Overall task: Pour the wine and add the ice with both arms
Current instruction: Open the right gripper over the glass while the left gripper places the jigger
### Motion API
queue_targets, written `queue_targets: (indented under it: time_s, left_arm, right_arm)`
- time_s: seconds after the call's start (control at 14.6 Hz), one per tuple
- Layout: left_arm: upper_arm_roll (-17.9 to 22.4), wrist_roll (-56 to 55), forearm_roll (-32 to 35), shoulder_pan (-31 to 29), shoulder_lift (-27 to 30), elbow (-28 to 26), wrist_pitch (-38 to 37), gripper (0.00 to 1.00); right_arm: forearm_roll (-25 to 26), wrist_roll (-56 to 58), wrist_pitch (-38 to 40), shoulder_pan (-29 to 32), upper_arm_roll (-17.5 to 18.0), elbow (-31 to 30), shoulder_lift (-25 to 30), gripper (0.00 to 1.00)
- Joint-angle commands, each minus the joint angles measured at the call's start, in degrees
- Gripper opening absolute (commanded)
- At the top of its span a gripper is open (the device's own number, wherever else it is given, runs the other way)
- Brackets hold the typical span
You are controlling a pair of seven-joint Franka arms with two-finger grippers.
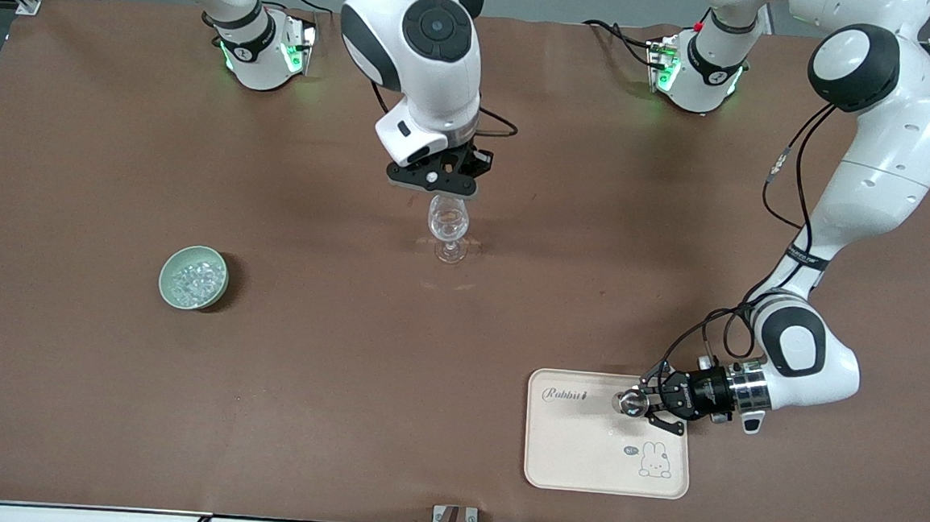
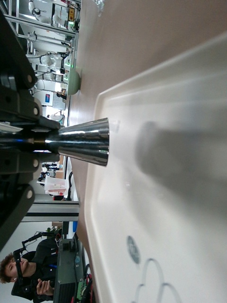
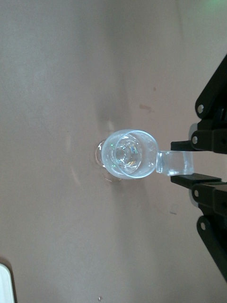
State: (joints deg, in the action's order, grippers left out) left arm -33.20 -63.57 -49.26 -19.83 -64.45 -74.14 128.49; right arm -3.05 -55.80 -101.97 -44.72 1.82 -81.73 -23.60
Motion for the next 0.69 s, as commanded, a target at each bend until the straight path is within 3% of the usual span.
queue_targets:
  time_s: [0.0, 0.14, 0.27, 0.48, 0.62]
  left_arm:
    - [-0.55, 3.19, -1.37, -0.82, -2.87, 2.24, -0.17, 0.01]
    - [-0.55, 3.28, -1.45, -0.82, -2.88, 2.33, -0.17, 0.01]
    - [-0.55, 3.28, -1.46, -0.82, -3.14, 2.24, -0.17, 0.08]
    - [-0.47, 3.19, -1.8, -1.09, -3.32, 1.98, -0.17, 0.4]
    - [-0.38, 2.75, -2.6, -1.18, -3.23, 1.8, -0.26, 0.51]
  right_arm:
    - [0.14, -0.18, -0.25, 0.15, -0.59, -0.01, -0.05, 0.01]
    - [1.54, -0.27, -0.33, 0.15, -0.59, -0.01, -0.75, 0.01]
    - [1.73, -0.27, -0.95, 0.33, -0.68, -0.01, -1.1, 0.01]
    - [1.81, -0.18, -2.7, 0.95, -0.68, -0.01, -2.32, 0.01]
    - [2.16, -0.27, -2.71, 0.51, -0.77, -0.19, -2.95, 0.01]
